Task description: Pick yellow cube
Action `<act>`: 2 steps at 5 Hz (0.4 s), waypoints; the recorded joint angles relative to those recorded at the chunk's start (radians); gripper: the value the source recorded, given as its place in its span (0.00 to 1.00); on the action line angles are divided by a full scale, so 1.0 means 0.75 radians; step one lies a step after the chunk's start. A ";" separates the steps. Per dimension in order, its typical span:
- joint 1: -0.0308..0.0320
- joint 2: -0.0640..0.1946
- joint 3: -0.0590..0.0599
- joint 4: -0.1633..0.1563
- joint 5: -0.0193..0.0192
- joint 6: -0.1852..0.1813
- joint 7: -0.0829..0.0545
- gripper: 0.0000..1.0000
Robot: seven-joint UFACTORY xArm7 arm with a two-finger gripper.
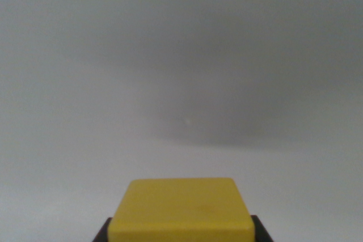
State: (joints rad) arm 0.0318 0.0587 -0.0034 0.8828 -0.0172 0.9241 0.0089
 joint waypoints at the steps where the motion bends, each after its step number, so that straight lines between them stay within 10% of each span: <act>1: 0.0000 0.000 0.000 0.000 0.0000 0.000 0.000 1.00; 2: 0.0001 -0.025 0.000 0.036 0.0004 0.061 -0.001 1.00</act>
State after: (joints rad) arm 0.0319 0.0402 -0.0033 0.9099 -0.0168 0.9697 0.0083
